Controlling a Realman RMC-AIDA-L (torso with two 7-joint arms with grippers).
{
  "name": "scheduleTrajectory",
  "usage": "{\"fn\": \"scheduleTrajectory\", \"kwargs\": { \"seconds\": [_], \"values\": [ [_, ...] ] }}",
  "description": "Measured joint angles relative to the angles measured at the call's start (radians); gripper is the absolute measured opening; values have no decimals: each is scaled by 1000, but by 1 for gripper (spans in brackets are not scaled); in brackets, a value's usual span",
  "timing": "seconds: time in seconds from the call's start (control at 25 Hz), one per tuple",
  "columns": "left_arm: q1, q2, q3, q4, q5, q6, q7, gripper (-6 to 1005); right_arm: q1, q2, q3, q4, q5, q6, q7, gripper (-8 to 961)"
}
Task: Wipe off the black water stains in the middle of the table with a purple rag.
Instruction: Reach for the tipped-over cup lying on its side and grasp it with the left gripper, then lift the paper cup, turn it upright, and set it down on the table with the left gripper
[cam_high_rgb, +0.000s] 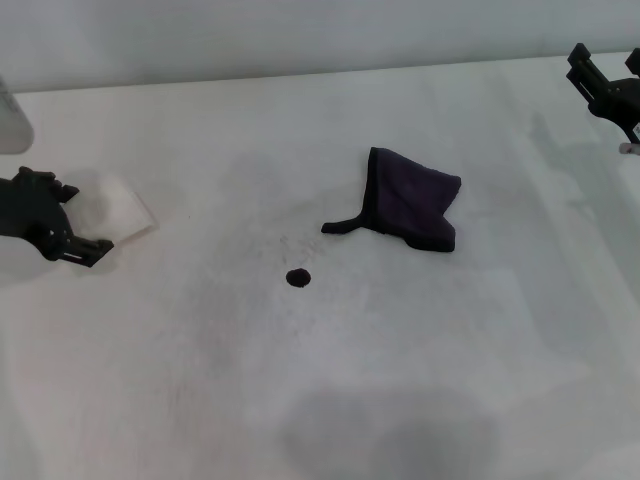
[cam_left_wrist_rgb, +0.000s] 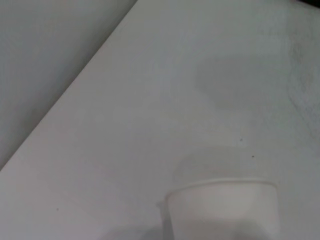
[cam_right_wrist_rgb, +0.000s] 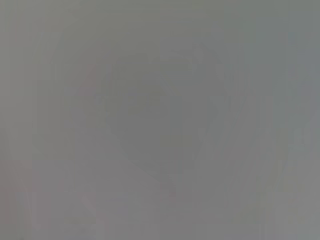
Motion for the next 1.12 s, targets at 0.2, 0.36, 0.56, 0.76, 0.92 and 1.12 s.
{"fn": "scheduleTrajectory", "kwargs": {
  "seconds": [0.2,0.36,0.56,0.76,0.92,1.12],
  "values": [
    [14,-4,0,-18,-33,27,26,871,-2,0,-6,0,0,5,0,871],
    [24,-5,1,-23,-63,33,37,868,-5,0,-8,0,0,5,0,871],
    [34,-6,1,-24,-77,38,41,864,-7,0,-9,0,0,7,0,871],
    [50,-14,4,-4,-142,47,41,747,-8,-1,-11,0,-1,10,0,871],
    [76,-15,5,24,-299,68,81,742,-8,-2,-11,0,-2,19,0,871],
    [139,-21,7,-14,-636,132,242,739,-6,-2,-11,0,-2,22,0,871]
  ]
}}
